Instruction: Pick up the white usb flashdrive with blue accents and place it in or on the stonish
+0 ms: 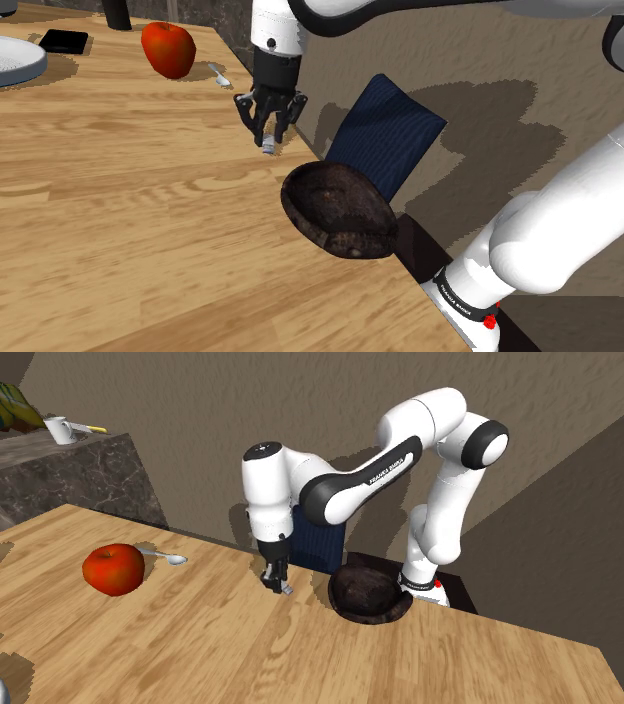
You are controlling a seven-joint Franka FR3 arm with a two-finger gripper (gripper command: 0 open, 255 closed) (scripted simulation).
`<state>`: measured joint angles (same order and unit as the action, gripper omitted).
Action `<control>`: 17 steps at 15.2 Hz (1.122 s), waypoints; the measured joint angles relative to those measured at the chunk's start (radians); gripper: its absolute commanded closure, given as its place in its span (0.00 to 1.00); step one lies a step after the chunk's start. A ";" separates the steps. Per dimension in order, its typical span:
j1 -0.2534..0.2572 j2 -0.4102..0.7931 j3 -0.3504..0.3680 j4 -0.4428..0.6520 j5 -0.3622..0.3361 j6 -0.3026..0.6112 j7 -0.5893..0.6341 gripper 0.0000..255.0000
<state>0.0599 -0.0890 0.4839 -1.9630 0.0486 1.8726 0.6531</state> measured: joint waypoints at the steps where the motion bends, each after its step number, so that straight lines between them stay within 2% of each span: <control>1: -0.001 0.001 -0.001 0.014 -0.001 -0.014 0.000 1.00; 17: -0.003 0.005 -0.003 0.232 -0.004 -0.228 0.005 1.00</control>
<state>0.0571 -0.0843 0.4807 -1.7307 0.0441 1.6444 0.6584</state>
